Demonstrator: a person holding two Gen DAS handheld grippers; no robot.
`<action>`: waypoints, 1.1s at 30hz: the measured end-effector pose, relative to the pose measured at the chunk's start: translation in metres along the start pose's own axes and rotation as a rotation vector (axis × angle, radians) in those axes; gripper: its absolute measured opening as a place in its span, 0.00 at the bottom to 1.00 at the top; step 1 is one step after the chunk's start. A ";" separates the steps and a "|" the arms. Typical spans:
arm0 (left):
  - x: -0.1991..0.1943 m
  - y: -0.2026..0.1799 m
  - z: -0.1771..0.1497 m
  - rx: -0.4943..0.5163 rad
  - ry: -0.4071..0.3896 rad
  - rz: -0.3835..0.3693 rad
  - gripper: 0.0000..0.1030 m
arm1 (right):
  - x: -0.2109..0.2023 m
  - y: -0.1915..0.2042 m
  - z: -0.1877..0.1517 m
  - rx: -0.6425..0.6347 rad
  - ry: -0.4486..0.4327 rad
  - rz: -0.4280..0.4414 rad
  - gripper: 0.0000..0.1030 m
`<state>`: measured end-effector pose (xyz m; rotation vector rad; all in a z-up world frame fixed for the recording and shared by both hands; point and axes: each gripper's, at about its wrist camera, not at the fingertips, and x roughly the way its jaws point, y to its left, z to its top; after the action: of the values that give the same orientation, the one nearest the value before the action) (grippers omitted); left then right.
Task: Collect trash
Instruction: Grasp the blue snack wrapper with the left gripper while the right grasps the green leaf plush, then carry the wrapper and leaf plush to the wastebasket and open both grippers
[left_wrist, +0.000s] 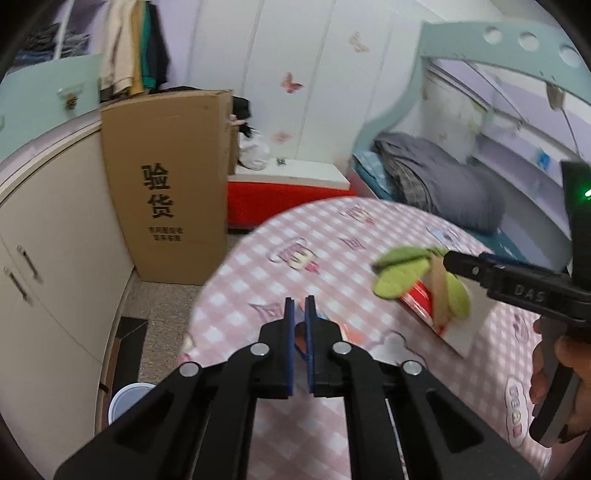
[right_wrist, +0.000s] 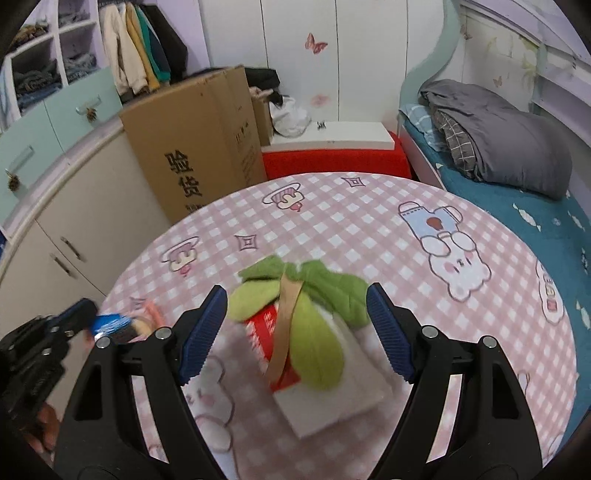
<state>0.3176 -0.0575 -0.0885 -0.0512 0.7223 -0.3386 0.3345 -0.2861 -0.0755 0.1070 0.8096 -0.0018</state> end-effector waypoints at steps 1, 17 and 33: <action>0.002 0.005 0.001 -0.015 0.001 0.004 0.00 | 0.006 0.002 0.004 -0.014 0.014 -0.009 0.74; 0.025 0.022 -0.015 -0.059 0.094 -0.042 0.33 | -0.029 0.035 0.007 -0.172 -0.151 -0.056 0.13; 0.024 -0.037 -0.020 0.201 0.119 0.034 0.05 | -0.060 0.065 -0.044 -0.166 -0.075 0.097 0.13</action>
<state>0.3108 -0.0986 -0.1131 0.1725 0.8025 -0.3823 0.2642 -0.2196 -0.0563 -0.0108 0.7259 0.1518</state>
